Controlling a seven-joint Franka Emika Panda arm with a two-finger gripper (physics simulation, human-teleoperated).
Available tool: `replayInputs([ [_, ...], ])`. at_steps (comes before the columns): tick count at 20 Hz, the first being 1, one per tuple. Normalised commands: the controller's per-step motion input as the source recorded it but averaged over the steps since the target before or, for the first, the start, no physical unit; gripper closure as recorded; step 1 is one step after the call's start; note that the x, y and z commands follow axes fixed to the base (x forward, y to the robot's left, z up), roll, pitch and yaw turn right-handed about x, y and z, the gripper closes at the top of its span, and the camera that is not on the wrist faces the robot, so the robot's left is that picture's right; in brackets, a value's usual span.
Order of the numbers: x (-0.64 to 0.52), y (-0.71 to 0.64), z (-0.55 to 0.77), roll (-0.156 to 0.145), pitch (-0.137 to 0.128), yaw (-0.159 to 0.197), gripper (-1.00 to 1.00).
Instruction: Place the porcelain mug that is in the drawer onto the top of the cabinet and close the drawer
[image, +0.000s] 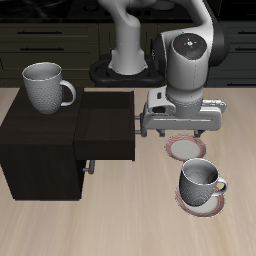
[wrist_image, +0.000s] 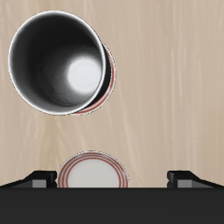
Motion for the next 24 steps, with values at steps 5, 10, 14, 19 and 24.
replayInputs([
  [5,0.06,-0.48,-0.02,-0.063,0.005,-0.029,-1.00],
  [10,0.06,-0.59,-0.03,-0.057,-0.003,-0.023,-1.00],
  [14,0.04,-0.58,0.00,-0.056,-0.009,-0.026,-1.00],
  [19,0.05,-0.38,-0.09,-0.043,0.009,-0.017,-1.00],
  [24,0.02,-0.51,-0.04,-0.046,-0.002,-0.005,-1.00],
])
